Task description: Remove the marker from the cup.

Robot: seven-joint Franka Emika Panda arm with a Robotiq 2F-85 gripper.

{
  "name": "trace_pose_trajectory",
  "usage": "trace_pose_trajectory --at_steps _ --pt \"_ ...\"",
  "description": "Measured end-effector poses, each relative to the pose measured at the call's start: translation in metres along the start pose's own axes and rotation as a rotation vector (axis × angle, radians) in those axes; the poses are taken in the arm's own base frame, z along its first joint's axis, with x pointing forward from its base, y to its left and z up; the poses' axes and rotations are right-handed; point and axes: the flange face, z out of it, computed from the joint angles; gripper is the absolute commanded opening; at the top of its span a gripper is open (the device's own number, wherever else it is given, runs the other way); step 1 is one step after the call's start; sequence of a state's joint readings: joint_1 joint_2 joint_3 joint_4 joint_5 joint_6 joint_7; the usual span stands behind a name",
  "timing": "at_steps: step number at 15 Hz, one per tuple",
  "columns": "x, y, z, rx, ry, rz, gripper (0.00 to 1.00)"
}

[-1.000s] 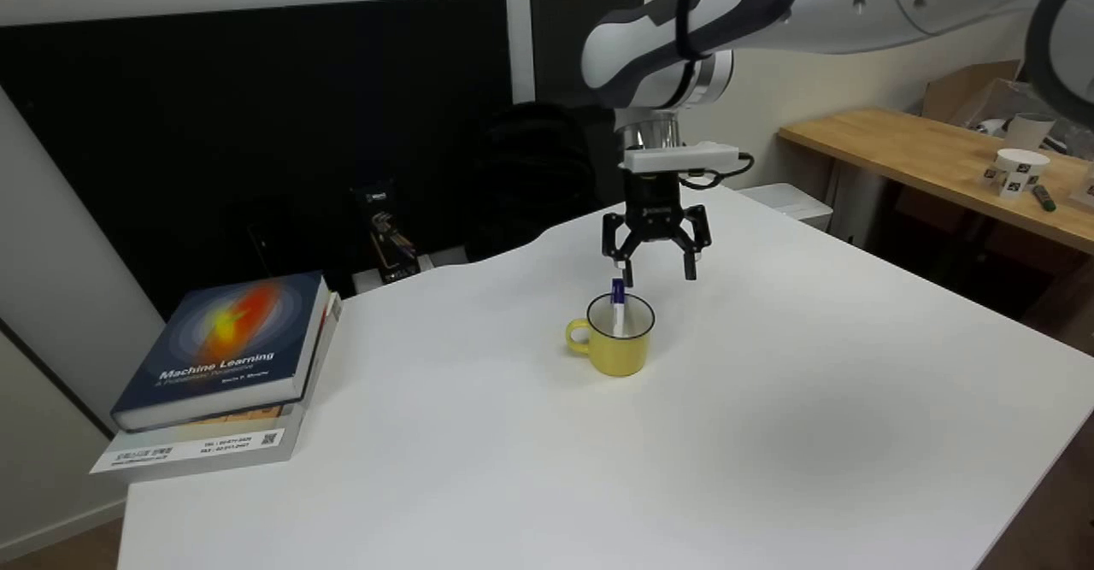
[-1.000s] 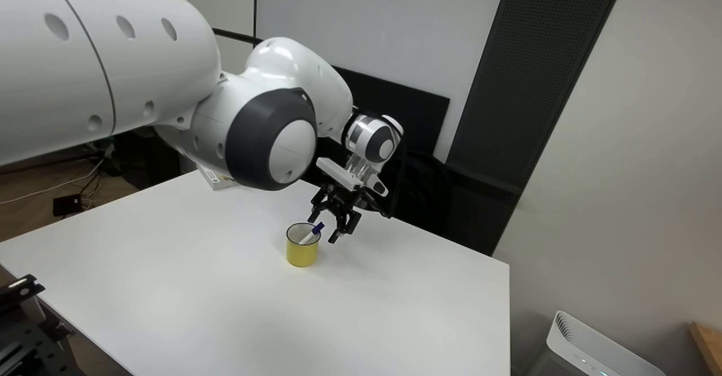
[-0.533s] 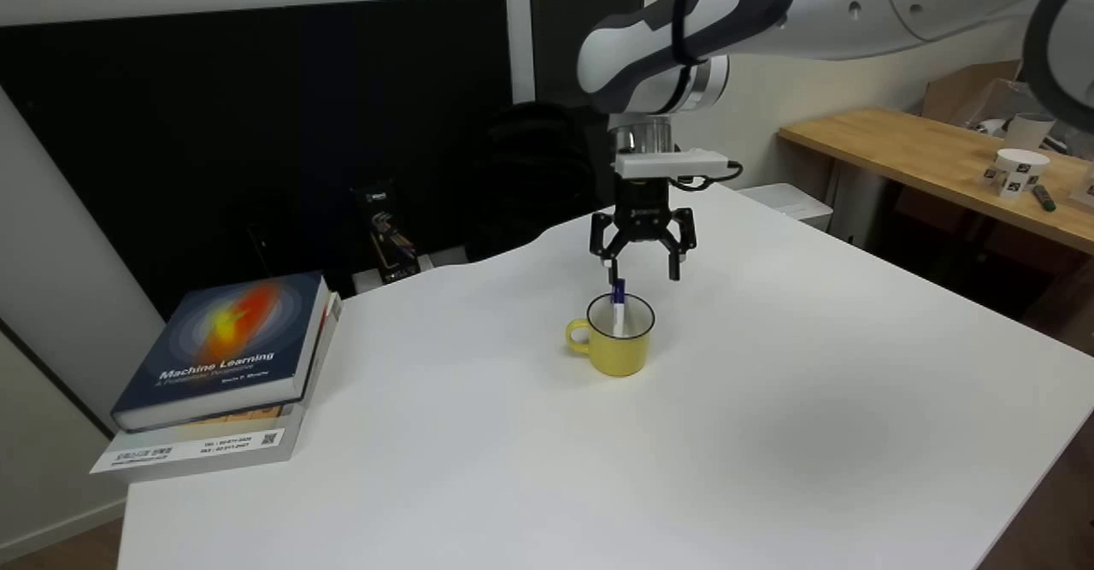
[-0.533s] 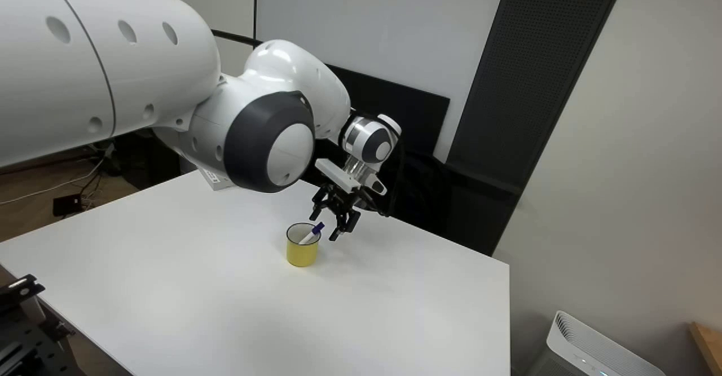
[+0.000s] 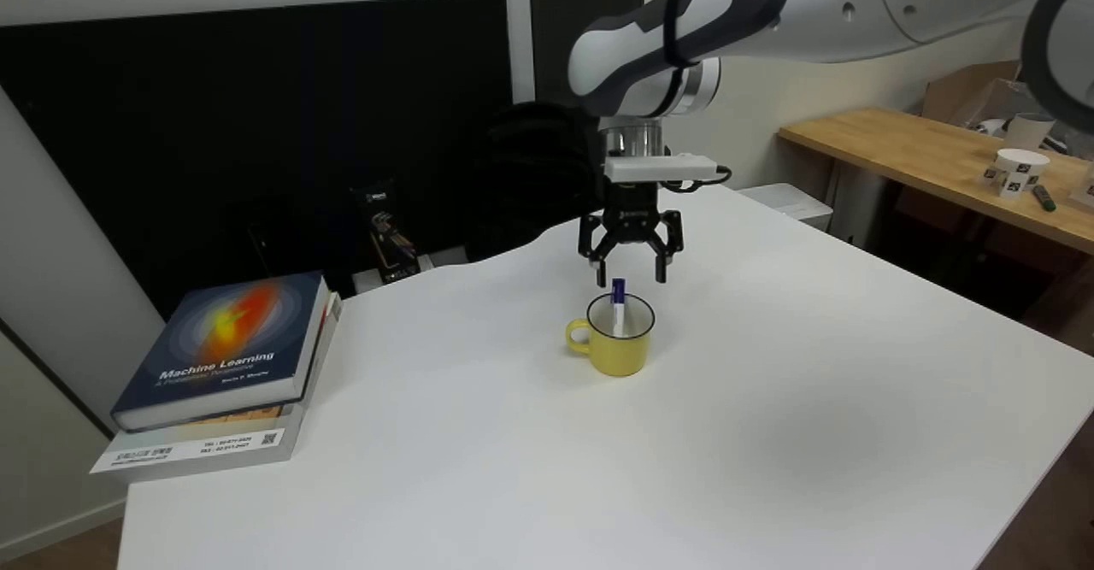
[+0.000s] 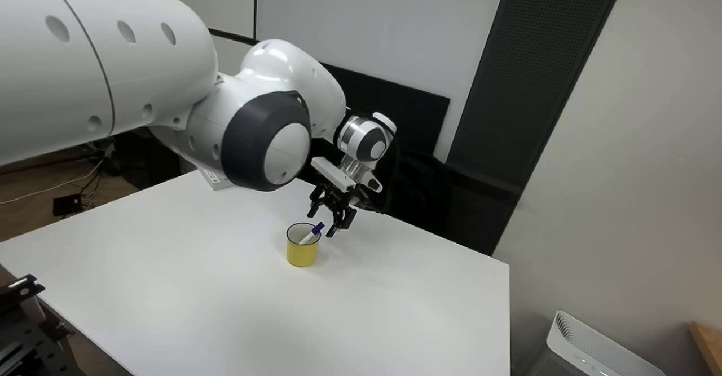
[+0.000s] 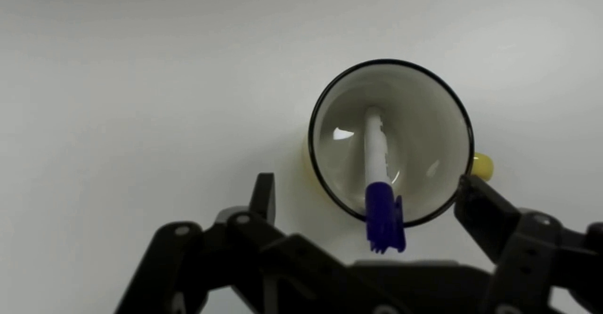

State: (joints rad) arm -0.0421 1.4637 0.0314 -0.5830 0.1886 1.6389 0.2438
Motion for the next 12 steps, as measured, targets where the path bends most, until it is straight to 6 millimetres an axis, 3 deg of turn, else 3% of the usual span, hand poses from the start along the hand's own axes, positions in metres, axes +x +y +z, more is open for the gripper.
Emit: trace_pose_trajectory --at_steps 5,6,7,9,12 --pt "-0.0002 -0.0014 0.0054 -0.003 -0.004 -0.001 0.33" --pt "0.0000 -0.0011 0.0058 -0.002 -0.004 -0.001 0.58" --pt "0.0001 -0.0008 0.0061 -0.002 -0.003 -0.002 0.71" --pt "0.0006 -0.0007 0.0065 -0.002 -0.001 -0.004 0.77" --pt "0.0014 -0.0001 0.0067 -0.001 0.004 -0.006 0.97"
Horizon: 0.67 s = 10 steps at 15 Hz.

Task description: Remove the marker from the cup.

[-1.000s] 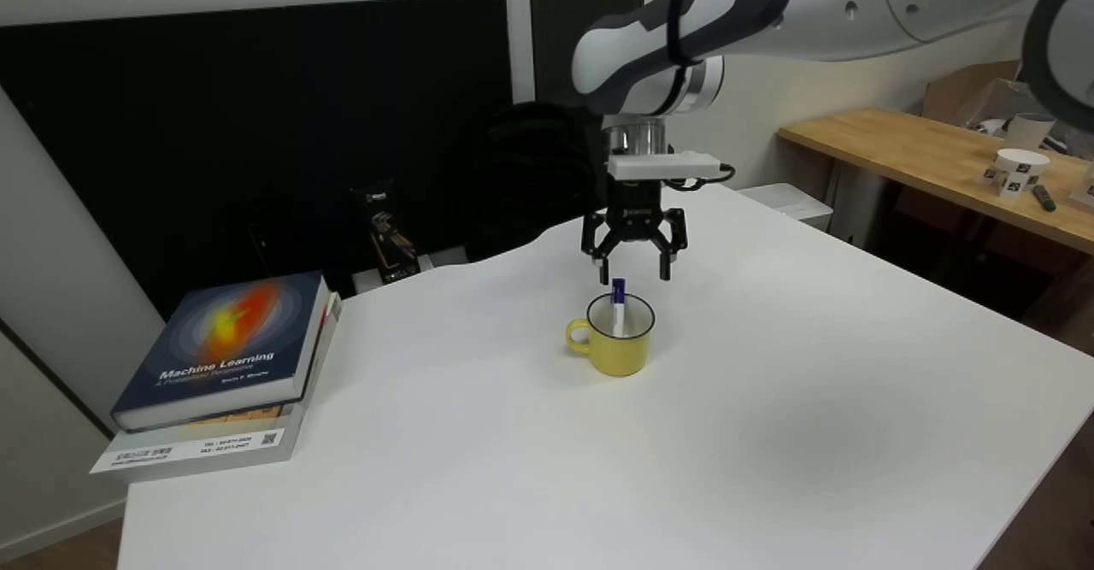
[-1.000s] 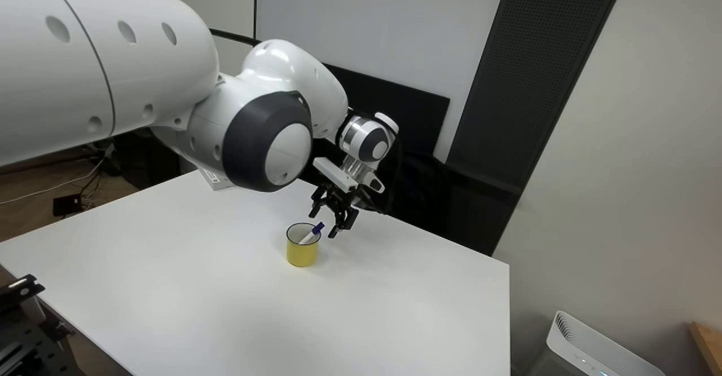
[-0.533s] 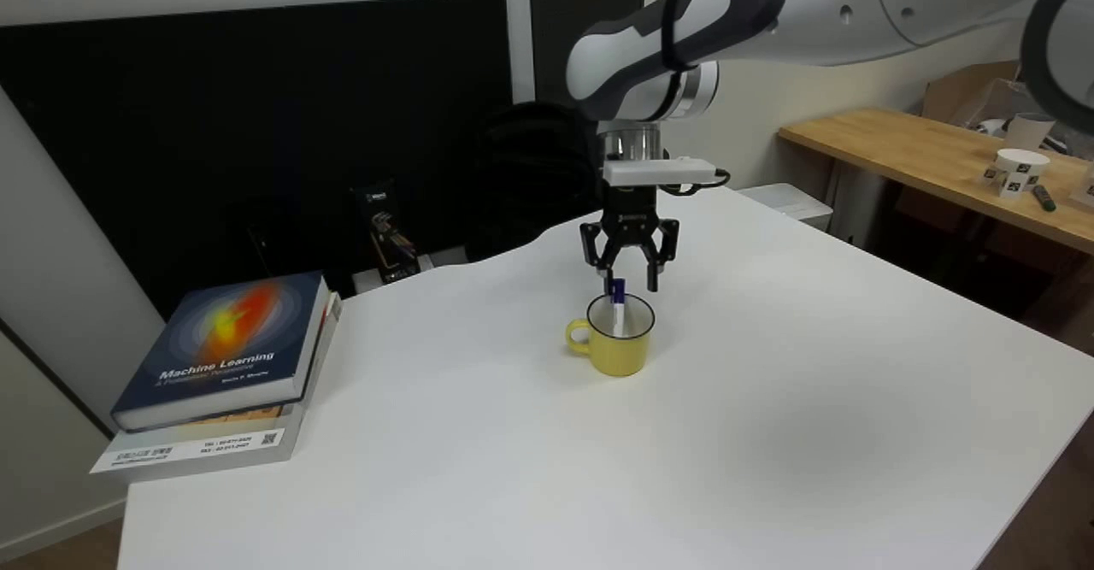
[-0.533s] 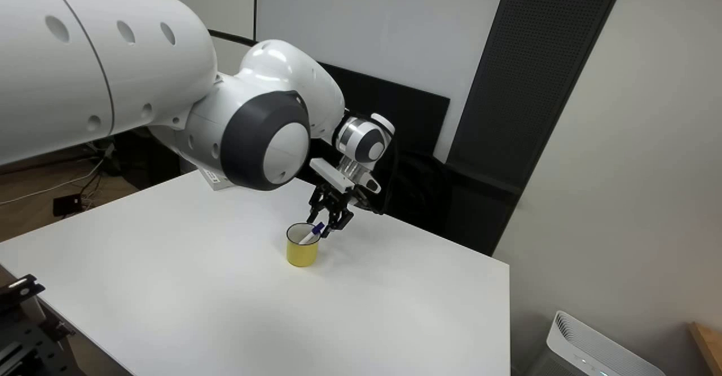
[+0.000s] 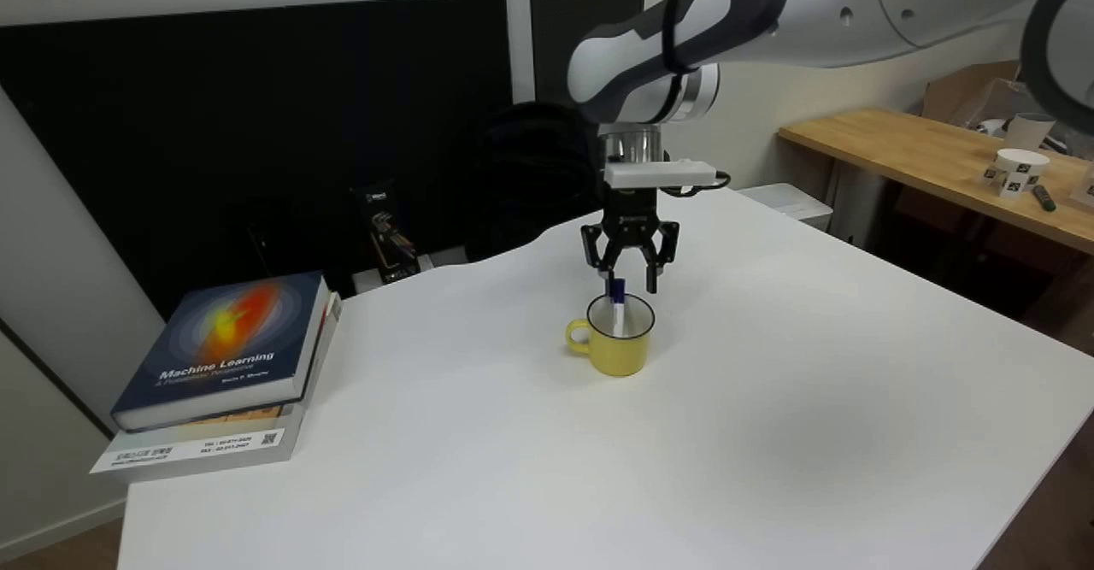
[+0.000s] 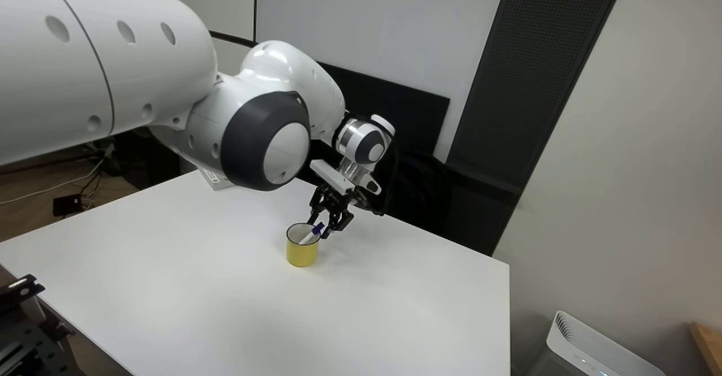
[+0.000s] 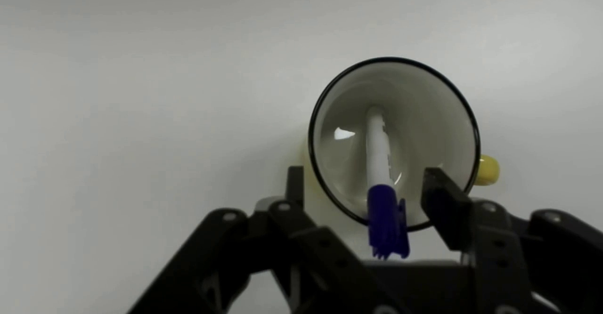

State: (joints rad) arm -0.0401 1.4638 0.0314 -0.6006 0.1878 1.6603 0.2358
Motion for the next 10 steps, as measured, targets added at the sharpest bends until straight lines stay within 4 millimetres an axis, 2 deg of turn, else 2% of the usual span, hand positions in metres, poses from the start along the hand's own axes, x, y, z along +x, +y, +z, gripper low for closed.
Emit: trace_pose_trajectory --at_steps 2,3,4,5,10 --pt "0.0011 0.0001 -0.0002 0.002 0.009 -0.002 1.00" --pt "0.0017 0.0001 -0.0003 0.003 0.014 -0.003 0.67" --pt "0.0022 0.0000 -0.0003 0.004 0.018 -0.004 0.71" --pt "0.0030 0.0000 -0.0004 0.005 0.025 -0.006 0.71" --pt "0.0064 0.0003 0.0013 0.009 0.051 -0.014 0.35"
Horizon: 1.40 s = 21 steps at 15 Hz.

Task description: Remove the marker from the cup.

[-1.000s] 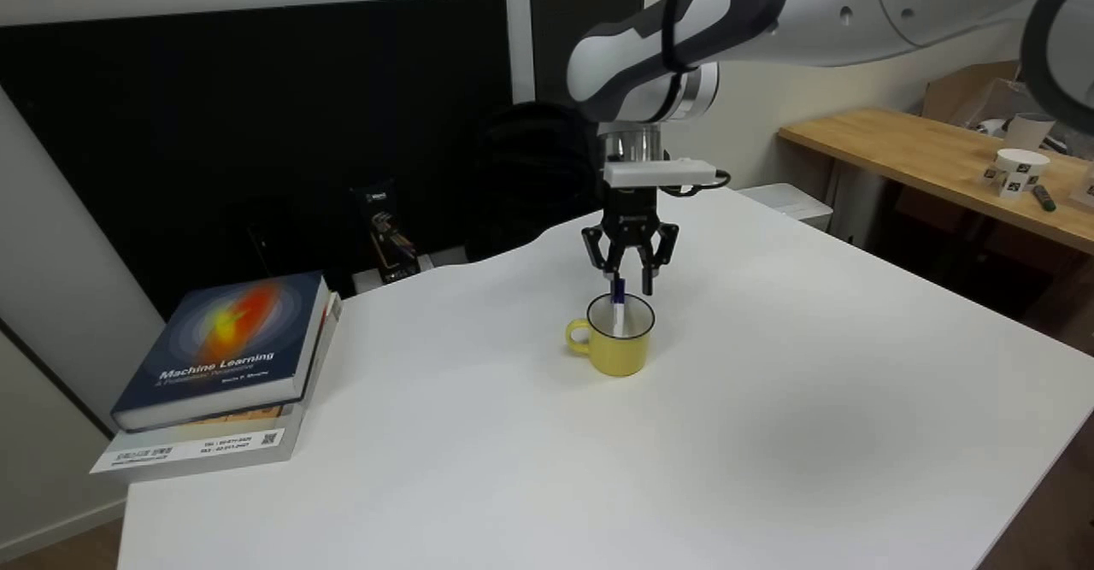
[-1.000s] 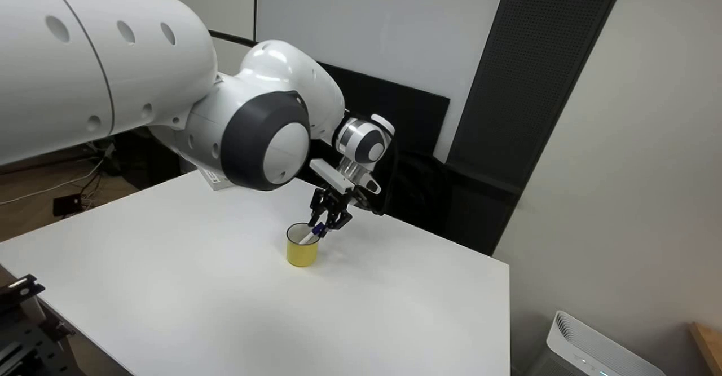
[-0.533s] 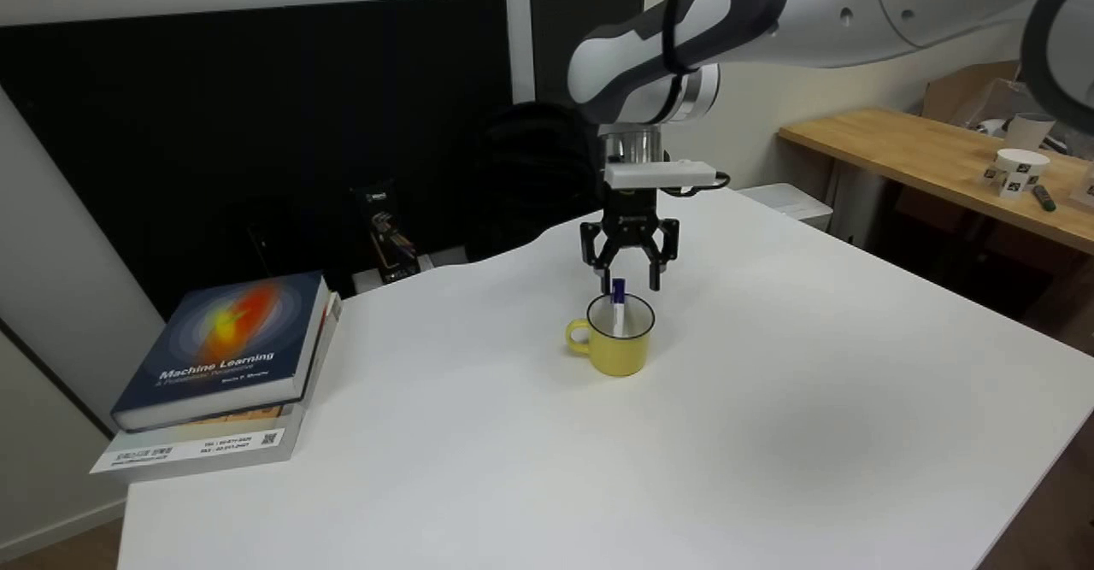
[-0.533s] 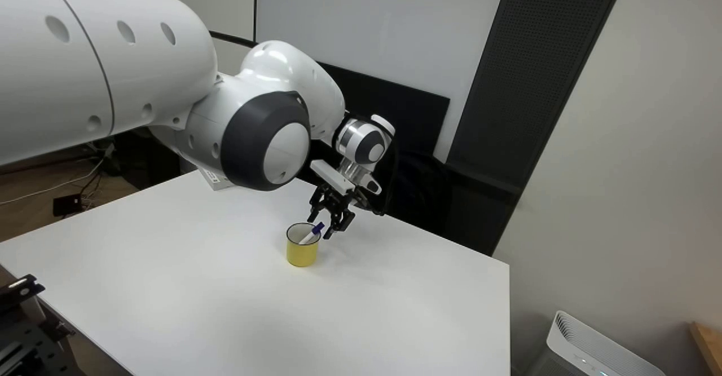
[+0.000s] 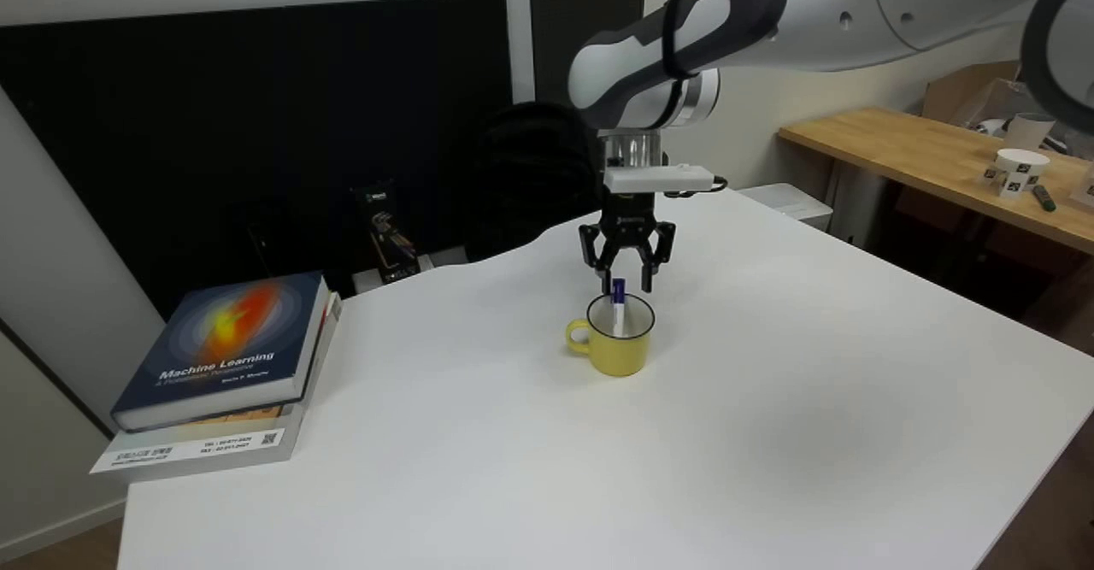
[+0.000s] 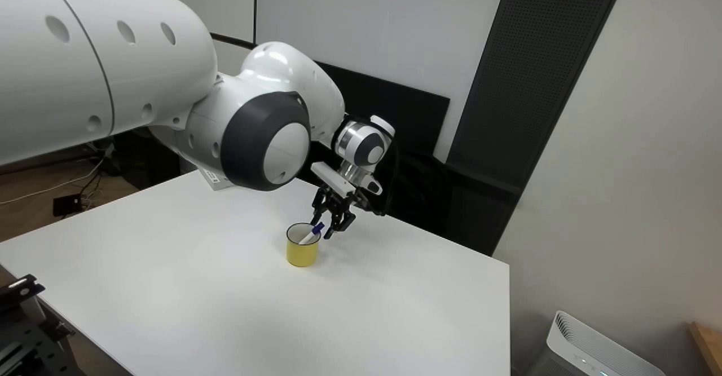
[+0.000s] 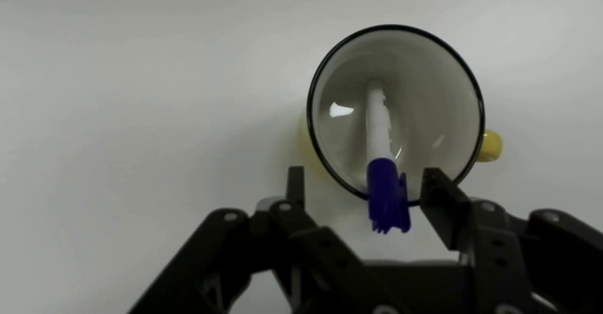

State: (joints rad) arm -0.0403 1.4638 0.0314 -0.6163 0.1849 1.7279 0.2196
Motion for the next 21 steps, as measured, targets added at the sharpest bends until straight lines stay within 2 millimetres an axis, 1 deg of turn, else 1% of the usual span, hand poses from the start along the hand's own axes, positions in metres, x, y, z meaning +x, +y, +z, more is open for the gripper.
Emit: trace_pose_trajectory --at_steps 5,6,11,13,16,19,21 --pt "0.000 0.000 0.003 -0.005 0.001 -0.004 0.03" --pt "0.000 0.000 0.003 -0.005 0.000 -0.005 0.05" --pt "-0.002 -0.004 0.000 -0.024 0.002 -0.009 0.05" --pt "-0.003 -0.008 -0.004 -0.040 0.008 -0.015 0.05" --pt "-0.004 -0.019 -0.023 -0.050 0.045 -0.028 0.05" --pt "-0.008 -0.032 -0.050 -0.047 0.079 -0.040 0.05" --pt "-0.014 -0.035 -0.067 -0.048 0.071 -0.044 0.05"
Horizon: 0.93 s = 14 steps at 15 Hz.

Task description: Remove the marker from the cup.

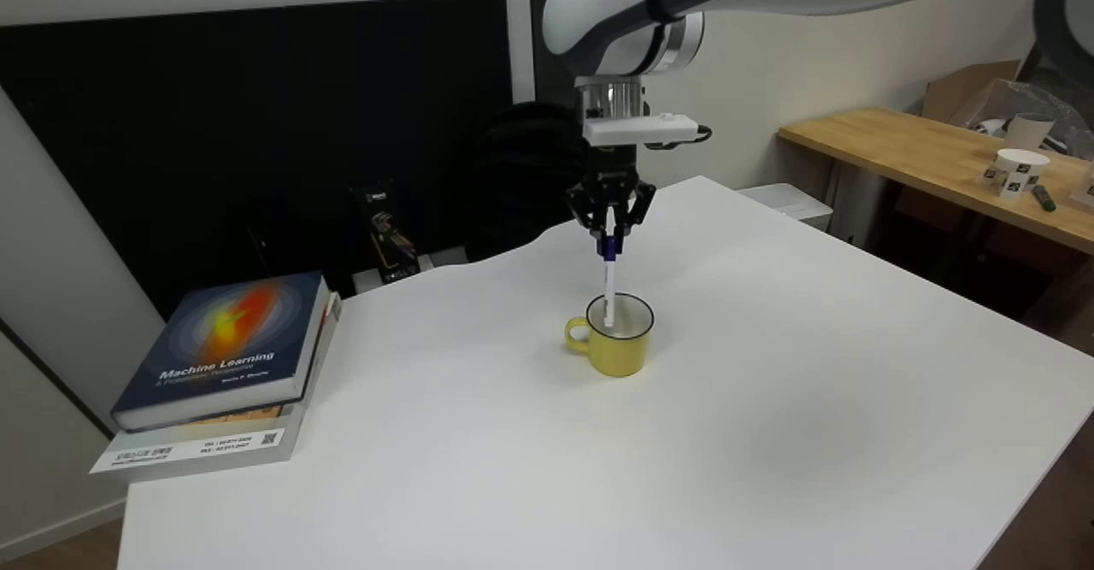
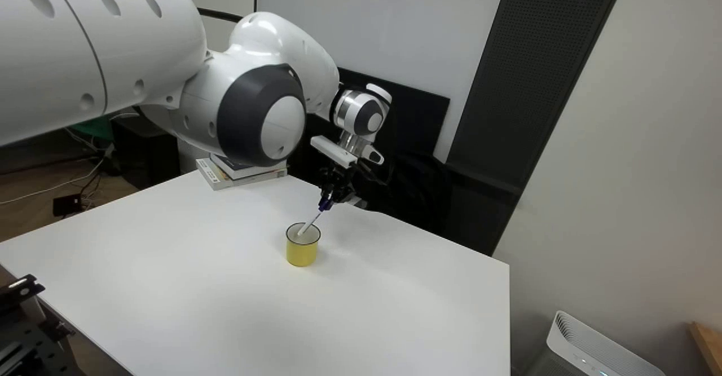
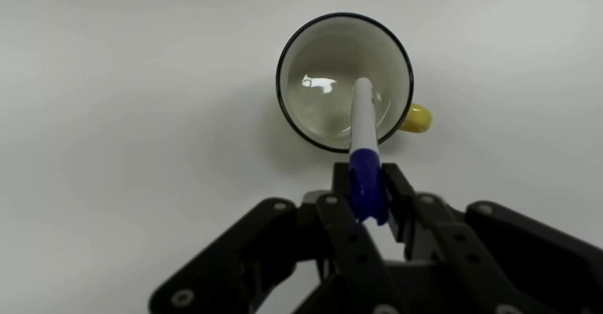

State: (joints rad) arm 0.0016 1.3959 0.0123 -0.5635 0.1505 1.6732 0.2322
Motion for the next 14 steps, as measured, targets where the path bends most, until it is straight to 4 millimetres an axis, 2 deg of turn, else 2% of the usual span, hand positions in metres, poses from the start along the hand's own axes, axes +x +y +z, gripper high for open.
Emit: trace_pose_trajectory --at_steps 3,6,10,14 --pt "-0.008 0.001 -0.016 0.000 -0.044 -0.002 0.05" --pt "-0.017 0.000 -0.019 0.003 -0.111 -0.013 0.05" --pt "-0.031 -0.015 -0.006 0.011 -0.205 -0.055 0.05" --pt "-0.044 -0.042 0.022 0.014 -0.274 -0.120 0.05"
